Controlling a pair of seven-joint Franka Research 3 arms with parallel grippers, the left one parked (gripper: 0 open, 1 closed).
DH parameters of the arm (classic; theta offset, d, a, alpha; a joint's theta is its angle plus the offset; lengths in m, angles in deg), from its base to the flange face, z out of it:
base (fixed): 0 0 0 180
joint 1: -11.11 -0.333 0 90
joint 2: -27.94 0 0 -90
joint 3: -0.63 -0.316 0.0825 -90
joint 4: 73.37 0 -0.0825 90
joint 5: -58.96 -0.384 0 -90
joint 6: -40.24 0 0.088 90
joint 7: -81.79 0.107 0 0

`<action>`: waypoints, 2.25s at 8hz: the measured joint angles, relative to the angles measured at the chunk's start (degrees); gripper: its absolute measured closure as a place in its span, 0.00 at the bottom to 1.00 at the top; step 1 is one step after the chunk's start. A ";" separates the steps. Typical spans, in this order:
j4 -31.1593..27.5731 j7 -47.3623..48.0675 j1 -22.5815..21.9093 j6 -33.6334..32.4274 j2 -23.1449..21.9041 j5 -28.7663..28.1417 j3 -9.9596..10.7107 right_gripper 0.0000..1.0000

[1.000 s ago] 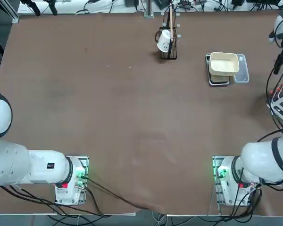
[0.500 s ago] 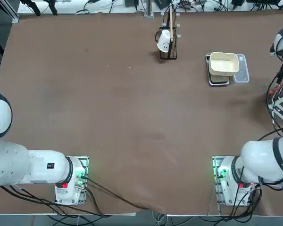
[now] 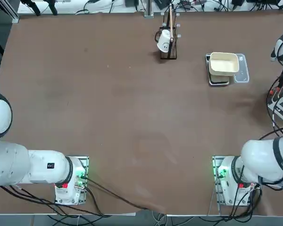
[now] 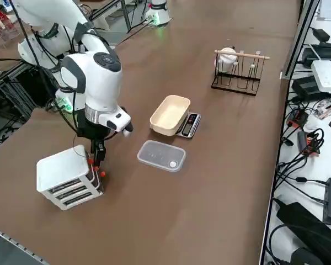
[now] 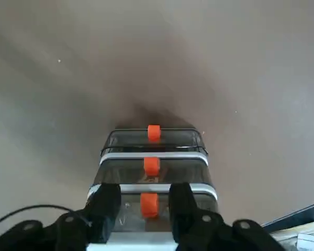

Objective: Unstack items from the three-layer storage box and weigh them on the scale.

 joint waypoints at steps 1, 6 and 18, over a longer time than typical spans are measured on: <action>-0.19 -0.03 0.39 0.00 0.06 0.01 0.00 0.41; -0.27 -0.13 0.91 1.09 0.64 1.40 -0.01 0.52; -0.25 0.16 0.93 0.94 0.63 1.96 -0.21 0.86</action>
